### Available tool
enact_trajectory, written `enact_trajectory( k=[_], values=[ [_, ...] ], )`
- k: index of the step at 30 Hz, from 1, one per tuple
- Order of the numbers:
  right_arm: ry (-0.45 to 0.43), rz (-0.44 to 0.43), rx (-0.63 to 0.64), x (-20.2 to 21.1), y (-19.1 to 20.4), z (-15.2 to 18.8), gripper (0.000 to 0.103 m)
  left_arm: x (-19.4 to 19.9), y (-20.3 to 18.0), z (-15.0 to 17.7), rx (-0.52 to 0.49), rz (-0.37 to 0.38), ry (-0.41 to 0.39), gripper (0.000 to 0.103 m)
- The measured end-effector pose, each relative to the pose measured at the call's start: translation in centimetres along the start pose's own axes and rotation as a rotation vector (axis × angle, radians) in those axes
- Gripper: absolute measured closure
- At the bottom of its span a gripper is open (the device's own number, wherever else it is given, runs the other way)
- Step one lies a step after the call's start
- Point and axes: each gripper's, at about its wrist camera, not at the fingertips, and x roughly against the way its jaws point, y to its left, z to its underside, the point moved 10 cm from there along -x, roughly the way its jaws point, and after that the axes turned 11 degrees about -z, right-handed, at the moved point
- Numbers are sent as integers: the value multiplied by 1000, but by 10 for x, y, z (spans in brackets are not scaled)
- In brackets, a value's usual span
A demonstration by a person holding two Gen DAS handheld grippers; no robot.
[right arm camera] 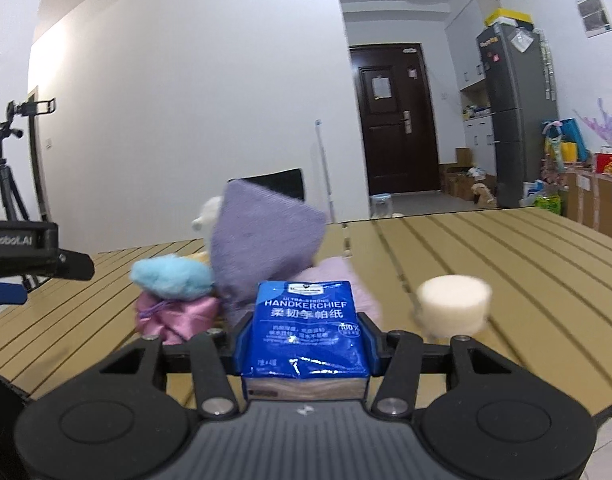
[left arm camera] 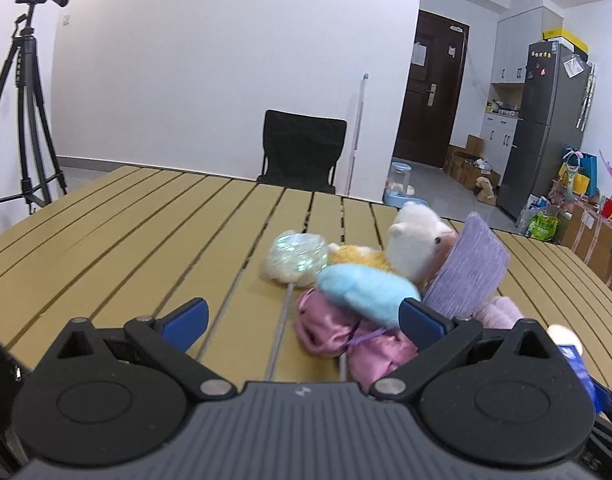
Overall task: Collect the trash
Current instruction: 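Close left gripper on light blue fluffy cloth while right tool holds tissue pack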
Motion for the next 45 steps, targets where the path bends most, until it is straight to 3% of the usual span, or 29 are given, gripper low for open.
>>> enact_trajectory(
  k=[5, 13, 16, 26, 28, 31, 45],
  values=[
    [-16, 64, -18, 17, -40, -5, 52, -17, -25, -4, -37, 2, -8, 0],
    [-26, 162, -63, 31, -94, -3, 52, -52, -59, 10, -92, -29, 55, 0],
    [-23, 182, -69, 32, -104, -1, 52, -67, -62, 15, -99, -60, 71, 0],
    [-12, 209, -78, 33, -120, 4, 52, -79, -70, 11, -145, -63, 31, 0],
    [-11, 210, -78, 32, -118, 5, 52, -79, -72, 14, -146, -46, 39, 7],
    [-10, 207, -78, 30, -115, 4, 52, -78, -74, 18, -149, -19, 58, 36],
    [-19, 174, -70, 32, -104, 2, 52, -42, -67, 2, -120, 24, -65, 39]
  ],
)
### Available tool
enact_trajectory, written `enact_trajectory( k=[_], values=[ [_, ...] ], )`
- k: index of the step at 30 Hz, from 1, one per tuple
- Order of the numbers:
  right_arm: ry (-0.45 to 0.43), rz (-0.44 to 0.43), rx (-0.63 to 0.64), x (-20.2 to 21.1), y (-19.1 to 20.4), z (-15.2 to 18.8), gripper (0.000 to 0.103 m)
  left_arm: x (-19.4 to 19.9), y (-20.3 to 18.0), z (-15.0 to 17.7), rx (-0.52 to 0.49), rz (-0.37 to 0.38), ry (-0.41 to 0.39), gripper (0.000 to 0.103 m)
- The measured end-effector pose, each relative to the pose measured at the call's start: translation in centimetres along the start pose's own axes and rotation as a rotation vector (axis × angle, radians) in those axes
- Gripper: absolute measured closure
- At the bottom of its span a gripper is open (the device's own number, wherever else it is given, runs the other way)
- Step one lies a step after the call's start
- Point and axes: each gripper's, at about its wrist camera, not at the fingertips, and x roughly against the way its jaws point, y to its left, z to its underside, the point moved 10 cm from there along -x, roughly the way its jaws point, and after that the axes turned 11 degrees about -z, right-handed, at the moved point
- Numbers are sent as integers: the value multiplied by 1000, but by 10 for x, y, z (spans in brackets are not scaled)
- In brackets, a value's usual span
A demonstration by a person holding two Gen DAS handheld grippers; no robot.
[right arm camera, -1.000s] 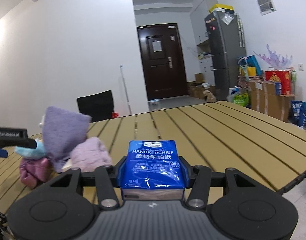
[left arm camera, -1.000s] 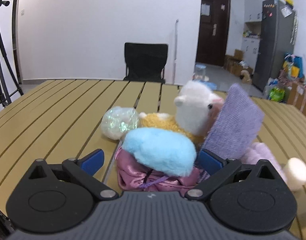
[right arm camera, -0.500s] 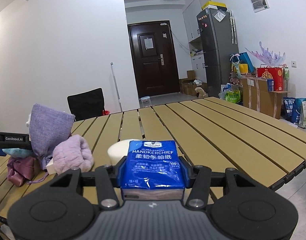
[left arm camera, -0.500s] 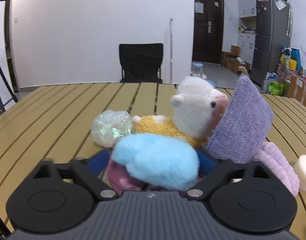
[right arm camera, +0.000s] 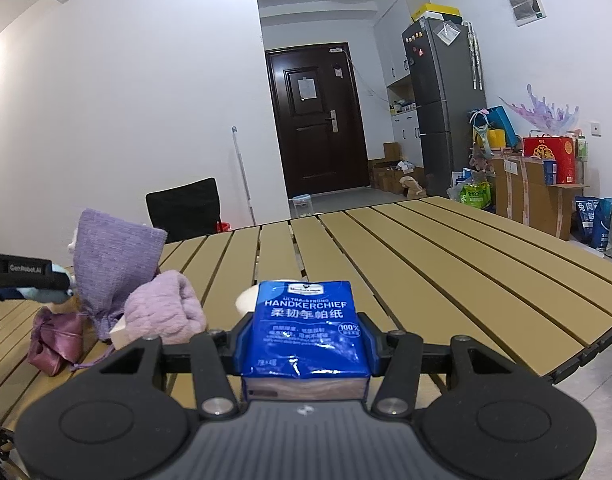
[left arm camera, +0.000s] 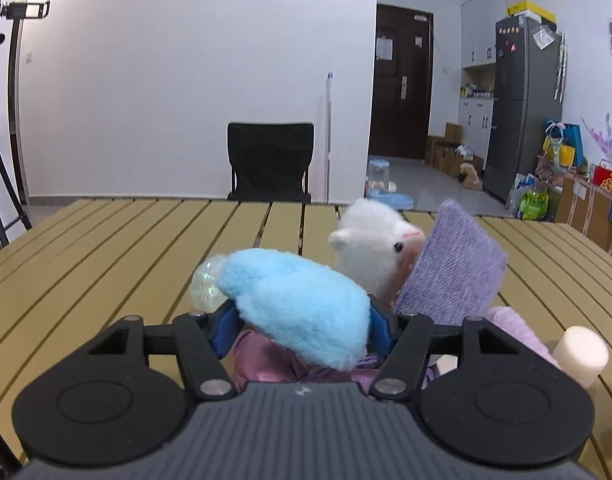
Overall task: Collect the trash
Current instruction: 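Close left gripper on light blue fluffy cloth while right tool holds tissue pack, then lift both held items off the table and carry them over the black bin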
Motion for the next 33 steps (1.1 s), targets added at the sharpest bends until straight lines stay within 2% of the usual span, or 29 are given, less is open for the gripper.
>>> enact_trajectory(
  k=[5, 12, 22, 26, 33],
  values=[
    [-4, -17, 5, 3, 7, -1, 52, 13, 2, -5, 2, 4, -33, 39],
    [-1, -58, 15, 7, 25, 0, 52, 33, 12, -1, 25, 28, -22, 39],
    [-27, -99, 60, 39, 53, -3, 52, 84, 32, 1, 60, 61, -82, 39],
    [-31, -103, 44, 56, 58, 1, 52, 112, 37, 7, 55, 77, -114, 39],
    [-29, -122, 36, 80, 70, 10, 52, 149, 43, 29, 56, 113, -117, 39]
  ],
)
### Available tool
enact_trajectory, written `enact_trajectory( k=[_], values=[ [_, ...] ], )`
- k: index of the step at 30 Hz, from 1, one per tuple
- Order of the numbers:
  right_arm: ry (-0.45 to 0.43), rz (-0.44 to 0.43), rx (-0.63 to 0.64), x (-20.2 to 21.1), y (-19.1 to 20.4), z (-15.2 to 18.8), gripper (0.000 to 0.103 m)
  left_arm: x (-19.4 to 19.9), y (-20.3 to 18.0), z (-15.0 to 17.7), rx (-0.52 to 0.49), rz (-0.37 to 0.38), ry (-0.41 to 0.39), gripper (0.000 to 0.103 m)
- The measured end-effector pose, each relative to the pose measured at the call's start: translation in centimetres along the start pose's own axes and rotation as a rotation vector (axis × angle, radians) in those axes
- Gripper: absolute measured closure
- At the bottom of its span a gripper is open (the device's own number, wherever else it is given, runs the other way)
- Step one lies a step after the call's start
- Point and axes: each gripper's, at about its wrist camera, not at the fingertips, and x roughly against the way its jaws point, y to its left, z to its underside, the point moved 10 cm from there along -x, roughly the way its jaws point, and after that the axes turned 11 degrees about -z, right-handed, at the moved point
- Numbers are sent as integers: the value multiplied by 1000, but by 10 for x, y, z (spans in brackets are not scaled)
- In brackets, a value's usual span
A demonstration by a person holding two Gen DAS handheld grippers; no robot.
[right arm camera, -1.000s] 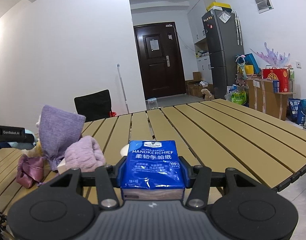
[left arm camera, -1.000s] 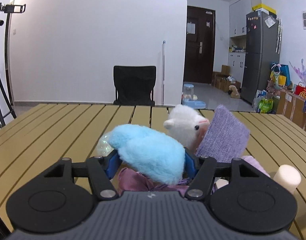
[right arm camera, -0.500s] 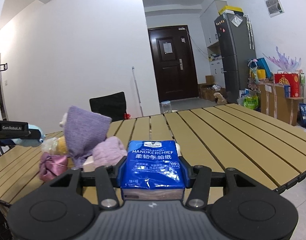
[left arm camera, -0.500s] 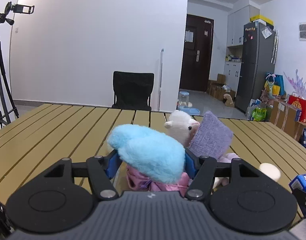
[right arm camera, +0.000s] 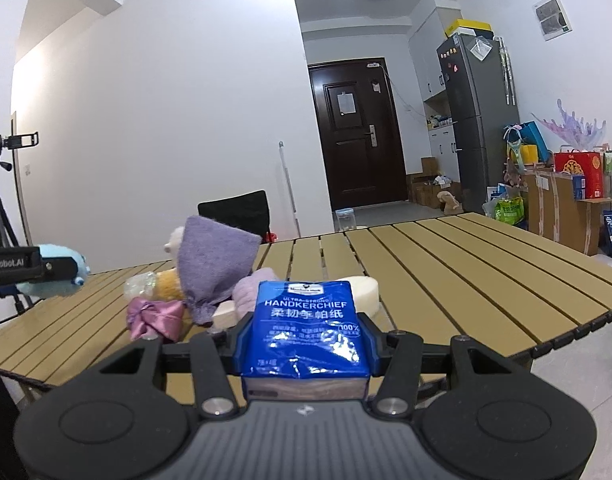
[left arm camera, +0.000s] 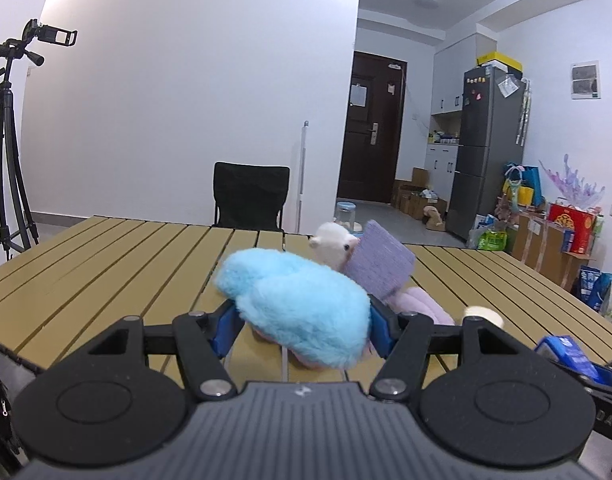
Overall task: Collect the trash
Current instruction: 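Lift both held items off the table and carry them over the black bin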
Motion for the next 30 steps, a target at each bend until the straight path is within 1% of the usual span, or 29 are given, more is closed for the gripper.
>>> enact_trajectory(
  k=[6, 16, 23, 30],
  values=[
    [23, -8, -1, 23, 10, 13, 52, 24, 0, 20, -30, 17, 16, 39],
    [101, -16, 8, 50, 28, 51, 52, 55, 11, 53, -54, 36, 61, 39],
    [149, -28, 23, 69, 39, 74, 52, 72, 19, 80, -80, 31, 104, 39],
    [207, -30, 35, 81, 49, 99, 52, 86, 32, 114, -101, 14, 164, 39]
  ],
)
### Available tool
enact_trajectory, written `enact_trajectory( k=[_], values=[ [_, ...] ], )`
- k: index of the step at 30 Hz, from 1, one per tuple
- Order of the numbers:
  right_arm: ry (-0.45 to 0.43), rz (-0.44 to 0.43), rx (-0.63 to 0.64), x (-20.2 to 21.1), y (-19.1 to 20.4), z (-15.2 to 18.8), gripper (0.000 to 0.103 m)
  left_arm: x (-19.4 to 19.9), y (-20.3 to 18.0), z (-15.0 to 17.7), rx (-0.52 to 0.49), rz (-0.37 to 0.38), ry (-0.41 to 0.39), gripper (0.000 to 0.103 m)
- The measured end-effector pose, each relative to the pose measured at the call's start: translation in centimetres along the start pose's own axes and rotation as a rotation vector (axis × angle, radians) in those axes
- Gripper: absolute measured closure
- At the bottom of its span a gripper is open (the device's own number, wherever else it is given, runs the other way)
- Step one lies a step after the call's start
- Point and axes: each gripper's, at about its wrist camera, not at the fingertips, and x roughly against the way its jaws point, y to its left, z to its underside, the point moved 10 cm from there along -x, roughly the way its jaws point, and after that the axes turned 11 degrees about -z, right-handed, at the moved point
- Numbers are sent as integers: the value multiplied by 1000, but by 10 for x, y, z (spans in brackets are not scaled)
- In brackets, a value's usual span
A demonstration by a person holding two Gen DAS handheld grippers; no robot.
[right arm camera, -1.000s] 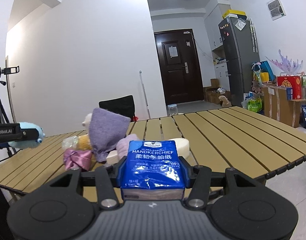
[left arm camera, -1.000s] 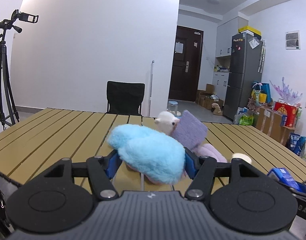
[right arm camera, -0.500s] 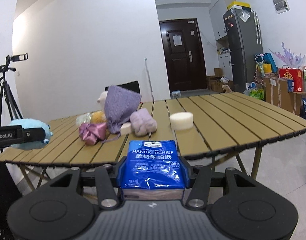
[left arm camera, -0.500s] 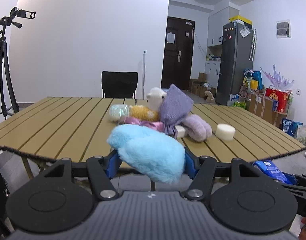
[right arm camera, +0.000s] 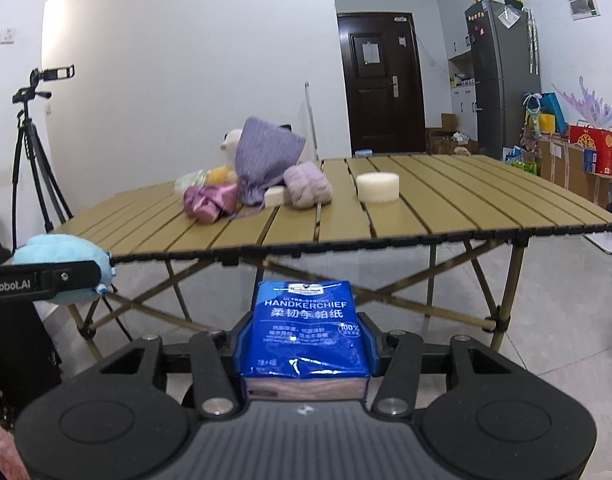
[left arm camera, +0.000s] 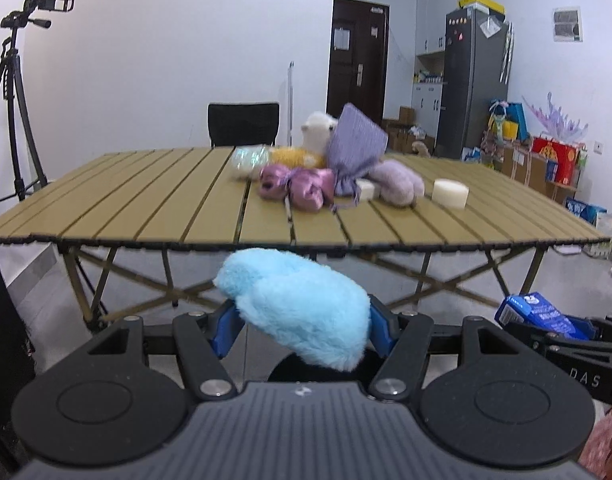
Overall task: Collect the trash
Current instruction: 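Lift both held items off the table and carry them over the black bin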
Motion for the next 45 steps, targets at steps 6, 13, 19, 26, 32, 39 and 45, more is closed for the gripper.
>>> enact_trajectory(
  k=[6, 13, 19, 26, 32, 39, 45],
  values=[
    [51, -12, 6, 1, 7, 22, 52, 4, 7, 34, -23, -18, 56, 39],
    [128, -10, 18, -6, 10, 48, 52, 1, 15, 70, -53, -33, 138, 39],
    [208, 0, 21, -17, 7, 79, 52, -9, 25, 98, -58, -49, 223, 39],
    [270, 20, 12, -28, -5, 101, 52, -26, 33, 119, -68, -82, 301, 39],
    [336, 36, -11, -43, -16, 121, 52, -43, 40, 138, -78, -114, 388, 39],
    [397, 69, -42, -55, -28, 137, 52, -58, 41, 146, -81, -130, 449, 39],
    [411, 83, -58, -65, -39, 138, 52, -65, 38, 147, -79, -135, 473, 39]
  ],
)
